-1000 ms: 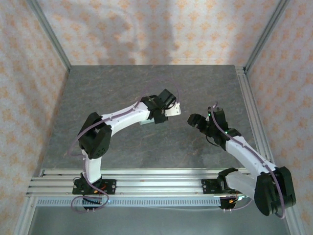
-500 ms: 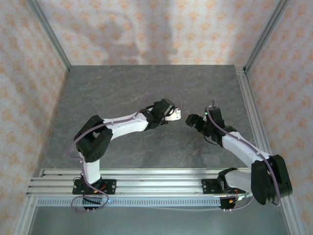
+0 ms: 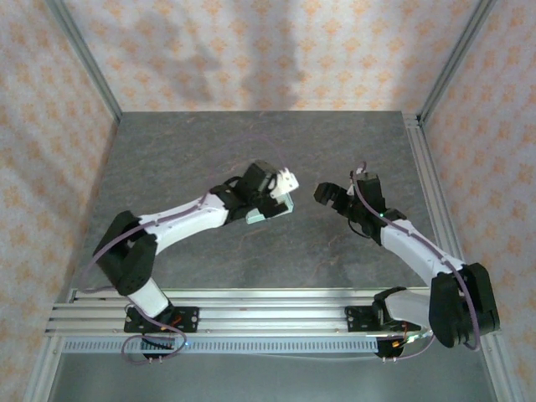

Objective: Fold the paper box

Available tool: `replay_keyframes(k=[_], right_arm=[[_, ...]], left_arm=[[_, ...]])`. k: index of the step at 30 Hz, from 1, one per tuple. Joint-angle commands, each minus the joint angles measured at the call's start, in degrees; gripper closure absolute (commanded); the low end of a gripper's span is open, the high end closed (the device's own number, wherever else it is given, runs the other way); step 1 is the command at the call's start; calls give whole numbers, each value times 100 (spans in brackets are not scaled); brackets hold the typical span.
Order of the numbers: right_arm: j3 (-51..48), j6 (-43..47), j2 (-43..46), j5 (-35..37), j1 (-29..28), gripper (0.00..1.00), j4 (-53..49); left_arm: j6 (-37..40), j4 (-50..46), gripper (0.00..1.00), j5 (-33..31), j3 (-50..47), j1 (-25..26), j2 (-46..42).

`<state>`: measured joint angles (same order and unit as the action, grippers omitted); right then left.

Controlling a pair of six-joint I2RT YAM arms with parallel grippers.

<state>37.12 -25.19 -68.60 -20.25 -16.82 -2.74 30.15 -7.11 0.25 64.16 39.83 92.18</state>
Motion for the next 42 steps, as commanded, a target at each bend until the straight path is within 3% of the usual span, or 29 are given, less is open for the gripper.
replay_keyframes(k=[1,7,10,15,17,19,21,24,31,37,42], right_arm=[[224,573,-48,570,34,1,363],[334,1795,-60,1935,182,1,772],[131,2497,-238,2546,342,1,1358],[-561,3015,-860,3189,706,0,3188],[-389,3096,-901,3266,814,0,2888],[-536,3181,-1074,3337,932,0,3442],[-365,3043,-1120,3174,1116,0,2974],[-585,2816,-1281,2812,1320,0,3268],[-1505,2845,-2046,2341,1440,0,5497],[-1445,2800,-2034,2239,1506,0,5314],[-1440,2800,-2043,2247,1505,0,5319]], left_arm=[[-1286,577,0,435,-562,-461,-472],[-2891,783,0,292,-1667,-1876,-1791],[-3211,1055,0,-11,-2479,-2534,-2573],[-3190,1419,0,-468,-3445,-3280,-3427],[-3042,1899,0,-693,-3828,-3461,-3555],[-2970,2279,0,-757,-4071,-3646,-3559],[-3010,2540,0,-689,-4196,-3841,-3418],[-2996,2985,0,-581,-4279,-3952,-3038],[-3198,4164,0,-494,-4221,-4007,-2069],[-3279,4864,0,-445,-4064,-4021,-993],[-3099,4610,0,-761,-3823,-3779,-767]])
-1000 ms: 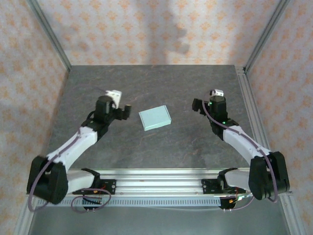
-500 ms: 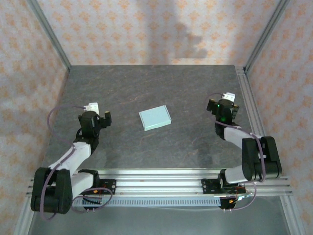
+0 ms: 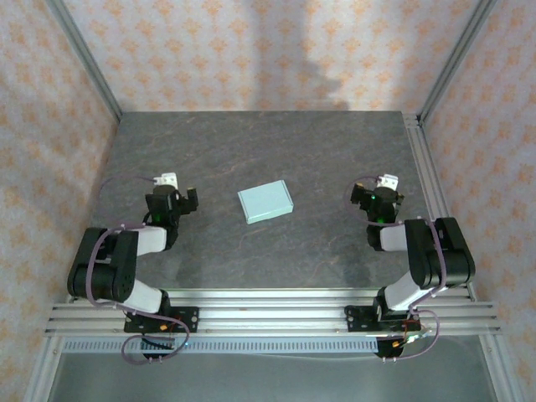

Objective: Fold the paper box

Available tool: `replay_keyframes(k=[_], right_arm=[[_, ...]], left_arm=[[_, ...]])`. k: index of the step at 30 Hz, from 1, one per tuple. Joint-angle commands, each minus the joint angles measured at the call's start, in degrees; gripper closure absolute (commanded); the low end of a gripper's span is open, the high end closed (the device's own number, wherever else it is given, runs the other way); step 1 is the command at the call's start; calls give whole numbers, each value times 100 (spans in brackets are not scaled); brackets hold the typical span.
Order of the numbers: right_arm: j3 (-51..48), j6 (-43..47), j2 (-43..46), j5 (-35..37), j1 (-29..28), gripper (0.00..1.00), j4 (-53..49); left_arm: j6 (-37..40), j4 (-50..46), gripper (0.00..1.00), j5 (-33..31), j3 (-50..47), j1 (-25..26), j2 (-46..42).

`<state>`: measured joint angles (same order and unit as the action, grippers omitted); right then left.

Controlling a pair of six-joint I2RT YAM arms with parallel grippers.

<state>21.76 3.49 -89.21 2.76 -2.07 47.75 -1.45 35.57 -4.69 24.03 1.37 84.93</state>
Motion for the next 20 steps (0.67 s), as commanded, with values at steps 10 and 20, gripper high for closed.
replay_keyframes(k=[10,20], right_arm=[[92,-61,23,-55,23,0,266],[74,-59,26,-44,26,1,292]], left_arm=[[123,355,0,-178,189,87,-25],[233,290,0,75,238,92,-11]])
